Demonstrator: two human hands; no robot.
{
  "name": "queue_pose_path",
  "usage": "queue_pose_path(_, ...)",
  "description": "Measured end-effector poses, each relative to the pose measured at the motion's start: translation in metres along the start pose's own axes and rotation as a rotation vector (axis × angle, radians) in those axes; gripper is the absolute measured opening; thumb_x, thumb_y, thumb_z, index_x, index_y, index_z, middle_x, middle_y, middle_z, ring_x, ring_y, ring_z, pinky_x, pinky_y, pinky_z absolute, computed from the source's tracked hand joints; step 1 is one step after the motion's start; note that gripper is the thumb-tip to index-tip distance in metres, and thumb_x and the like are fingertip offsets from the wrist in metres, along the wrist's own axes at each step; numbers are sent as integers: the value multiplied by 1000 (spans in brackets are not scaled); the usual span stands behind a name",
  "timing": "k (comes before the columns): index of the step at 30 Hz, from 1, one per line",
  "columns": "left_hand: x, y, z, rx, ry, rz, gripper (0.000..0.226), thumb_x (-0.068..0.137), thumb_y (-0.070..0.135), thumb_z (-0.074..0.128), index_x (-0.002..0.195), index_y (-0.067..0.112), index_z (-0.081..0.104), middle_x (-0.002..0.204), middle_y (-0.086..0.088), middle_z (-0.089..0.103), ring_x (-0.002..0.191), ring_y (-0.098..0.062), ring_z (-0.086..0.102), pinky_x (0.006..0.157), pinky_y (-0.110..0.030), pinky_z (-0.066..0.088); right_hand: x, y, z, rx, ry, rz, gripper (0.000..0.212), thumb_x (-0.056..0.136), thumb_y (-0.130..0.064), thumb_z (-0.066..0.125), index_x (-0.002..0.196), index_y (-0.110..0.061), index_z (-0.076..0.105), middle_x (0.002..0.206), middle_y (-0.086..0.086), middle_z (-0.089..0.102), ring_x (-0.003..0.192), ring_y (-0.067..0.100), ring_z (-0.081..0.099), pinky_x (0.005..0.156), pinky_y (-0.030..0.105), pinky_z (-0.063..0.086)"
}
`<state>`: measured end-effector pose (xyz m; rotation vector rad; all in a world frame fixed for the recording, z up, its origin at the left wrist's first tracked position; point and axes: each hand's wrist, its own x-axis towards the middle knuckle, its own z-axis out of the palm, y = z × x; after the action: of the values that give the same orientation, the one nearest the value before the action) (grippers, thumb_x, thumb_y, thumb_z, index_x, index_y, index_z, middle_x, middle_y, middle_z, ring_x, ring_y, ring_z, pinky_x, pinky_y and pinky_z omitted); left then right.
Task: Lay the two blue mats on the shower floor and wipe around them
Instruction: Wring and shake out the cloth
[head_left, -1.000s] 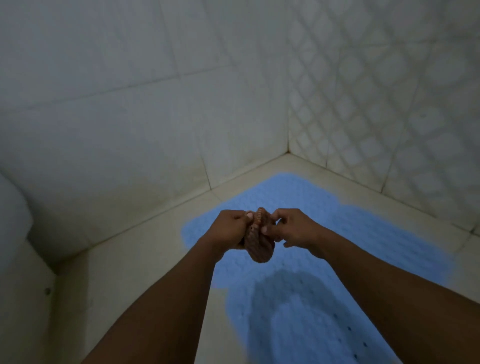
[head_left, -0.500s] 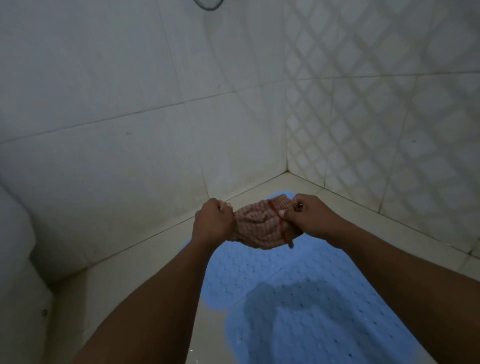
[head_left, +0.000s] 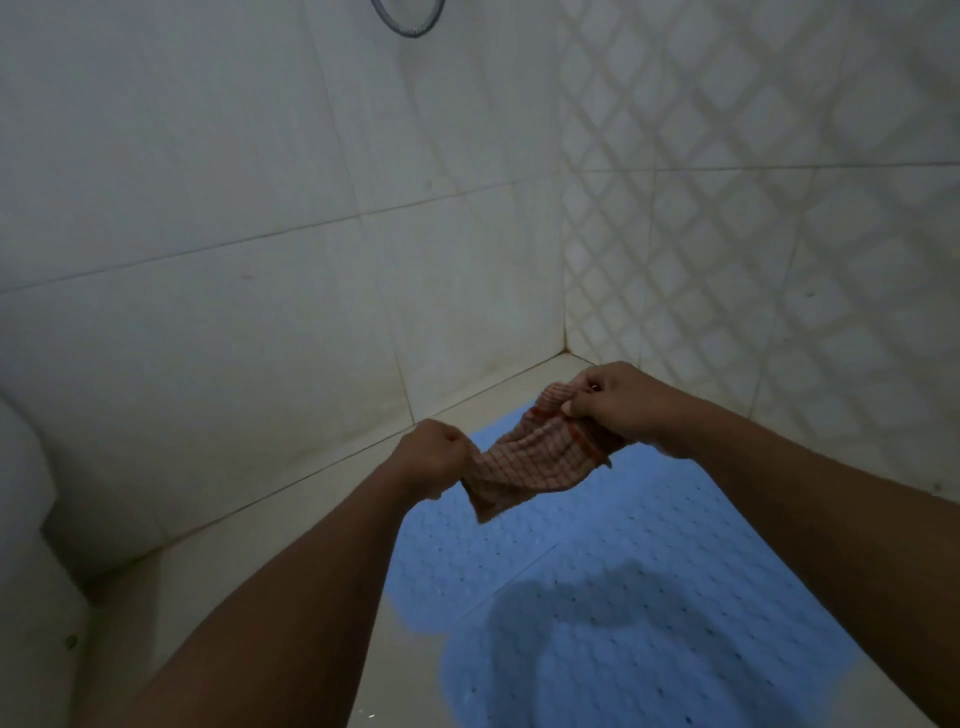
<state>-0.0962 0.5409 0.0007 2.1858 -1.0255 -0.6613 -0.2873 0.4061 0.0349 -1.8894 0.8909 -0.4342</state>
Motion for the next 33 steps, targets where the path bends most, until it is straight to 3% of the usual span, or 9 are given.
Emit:
queue_pose_path(6, -2, 7, 13, -28, -134, 10, 42, 87, 47, 58, 106, 11, 69, 111, -12, 66, 92, -23, 62, 81, -31, 44, 3, -34, -12, -186, -17, -109, 18, 90, -17, 66, 105, -7, 65, 105, 14, 68, 98, 28, 67, 82, 43, 58)
queue_pose_path(8, 1, 9, 18, 30, -186, 40, 79, 70, 69, 66, 131, 18, 62, 141, -10, 53, 121, -30, 59, 97, -34, 46, 4, -44, -16, -244, -18, -142, 17, 90, -17, 65, 105, -10, 64, 106, 12, 67, 97, 26, 66, 80, 41, 58)
queue_pose_path(10, 6, 9, 24, 22, -134, 67, 109, 56, 76, 79, 149, 30, 44, 154, -7, 38, 124, -28, 59, 100, -34, 52, 5, -51, -18, -257, -18, -161, 14, 90, -16, 64, 103, -11, 63, 104, 11, 67, 95, 26, 67, 78, 42, 58)
queue_pose_path(13, 9, 17, 29, -148, -122, 216, 75, 72, 49, 88, 137, 26, 59, 134, 5, 61, 96, -5, 66, 71, -15, 53, 5, -60, -20, -274, -44, -190, 11, 89, -14, 64, 100, -12, 63, 101, 9, 66, 94, 26, 66, 74, 39, 57)
queue_pose_path(16, 8, 30, 27, -299, -157, 227, 36, 79, 29, 86, 111, 14, 78, 106, -1, 79, 94, -15, 75, 83, -30, 58, 4, -66, -26, -313, -65, -220, 11, 88, -14, 65, 99, -16, 63, 101, 5, 64, 95, 26, 65, 79, 42, 58)
queue_pose_path(20, 9, 41, 16, -345, -254, 159, 61, 66, 49, 91, 112, 11, 76, 107, -2, 79, 102, -20, 74, 97, -41, 56, 4, -67, -44, -358, -71, -237, 14, 92, -16, 64, 106, -19, 64, 107, 8, 67, 96, 28, 67, 82, 51, 60)
queue_pose_path(23, 13, 50, 8, -419, -349, 61, 76, 66, 67, 81, 111, 7, 70, 107, -4, 77, 103, -23, 72, 101, -44, 53, 6, -65, -56, -426, -61, -280, 14, 94, -19, 65, 106, -20, 70, 99, 2, 71, 92, 20, 69, 81, 40, 60)
queue_pose_path(27, 16, 67, 7, -502, -383, 36, 37, 89, 39, 72, 120, 20, 62, 117, -11, 68, 104, -26, 68, 98, -48, 55, 11, -61, -66, -453, -55, -332, 16, 93, -20, 66, 104, -26, 76, 101, -11, 72, 97, 6, 65, 85, 30, 53)
queue_pose_path(33, 29, 89, 18, -433, -492, 48, 40, 94, 17, 70, 130, 31, 63, 129, -13, 65, 115, -35, 65, 86, -51, 59, 22, -53, -79, -597, -13, -371, 22, 91, -20, 68, 109, -31, 74, 101, -6, 73, 97, 11, 65, 70, 19, 48)
